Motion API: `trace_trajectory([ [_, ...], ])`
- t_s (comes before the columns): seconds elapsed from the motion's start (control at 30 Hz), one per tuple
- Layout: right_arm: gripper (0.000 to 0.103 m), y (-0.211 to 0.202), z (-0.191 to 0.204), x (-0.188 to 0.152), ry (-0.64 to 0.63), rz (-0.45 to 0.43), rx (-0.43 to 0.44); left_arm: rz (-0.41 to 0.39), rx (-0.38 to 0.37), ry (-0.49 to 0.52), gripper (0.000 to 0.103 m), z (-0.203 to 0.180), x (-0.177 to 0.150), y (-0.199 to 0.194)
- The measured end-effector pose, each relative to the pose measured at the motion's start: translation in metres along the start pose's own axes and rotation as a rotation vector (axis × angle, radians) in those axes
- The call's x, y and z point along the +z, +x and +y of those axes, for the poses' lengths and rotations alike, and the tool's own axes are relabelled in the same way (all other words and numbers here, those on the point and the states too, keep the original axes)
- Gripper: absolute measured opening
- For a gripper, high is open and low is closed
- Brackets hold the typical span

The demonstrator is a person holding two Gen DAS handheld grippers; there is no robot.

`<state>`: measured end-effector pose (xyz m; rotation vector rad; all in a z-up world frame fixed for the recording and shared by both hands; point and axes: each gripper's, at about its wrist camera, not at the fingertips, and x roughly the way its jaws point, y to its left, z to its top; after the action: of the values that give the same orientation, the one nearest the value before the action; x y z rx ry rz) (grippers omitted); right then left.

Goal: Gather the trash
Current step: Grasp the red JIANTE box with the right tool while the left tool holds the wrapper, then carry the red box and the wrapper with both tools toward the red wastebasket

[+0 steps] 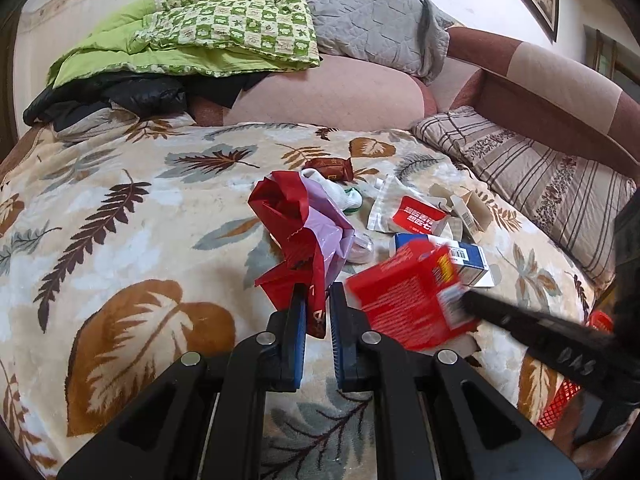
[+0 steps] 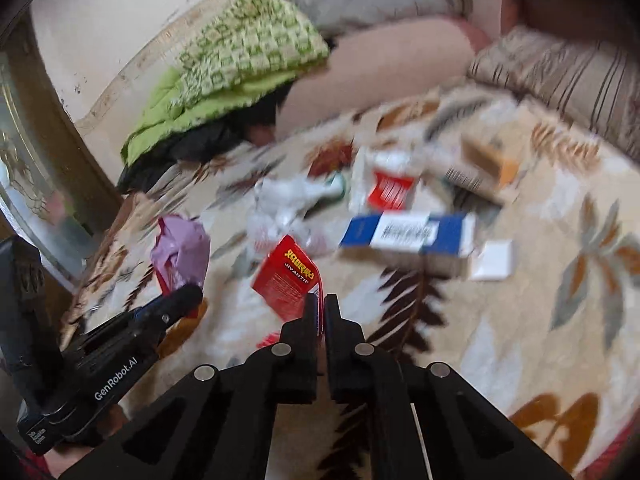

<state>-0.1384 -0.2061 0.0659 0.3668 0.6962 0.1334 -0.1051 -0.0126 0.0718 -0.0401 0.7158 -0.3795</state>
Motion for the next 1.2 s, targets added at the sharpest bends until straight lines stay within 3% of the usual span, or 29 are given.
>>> trace_trajectory([
  [0.23, 0.003, -0.022, 0.012, 0.004, -0.085, -0.102, -0.066, -0.009, -0.002, 0.029, 0.010, -0.007, -0.003, -0.001],
  [0.4, 0.005, -0.008, 0.026, 0.000, -0.139, -0.049, -0.013, -0.009, 0.002, 0.034, 0.010, -0.008, -0.003, -0.002],
  [0.5, 0.013, 0.002, 0.030, -0.004, -0.161, -0.006, -0.017, -0.008, 0.001, 0.029, 0.010, -0.008, -0.003, -0.002],
  [0.63, 0.013, 0.017, 0.027, -0.010, -0.142, 0.058, -0.030, -0.005, -0.002, 0.027, 0.010, -0.007, -0.004, -0.002],
  [0.77, 0.005, 0.006, 0.024, -0.008, -0.133, -0.001, -0.037, -0.007, -0.004, 0.030, 0.010, -0.008, -0.004, -0.001],
  [1.2, 0.004, -0.028, 0.014, 0.003, -0.072, -0.141, -0.039, -0.025, -0.014, 0.085, 0.010, -0.020, -0.005, -0.004],
])
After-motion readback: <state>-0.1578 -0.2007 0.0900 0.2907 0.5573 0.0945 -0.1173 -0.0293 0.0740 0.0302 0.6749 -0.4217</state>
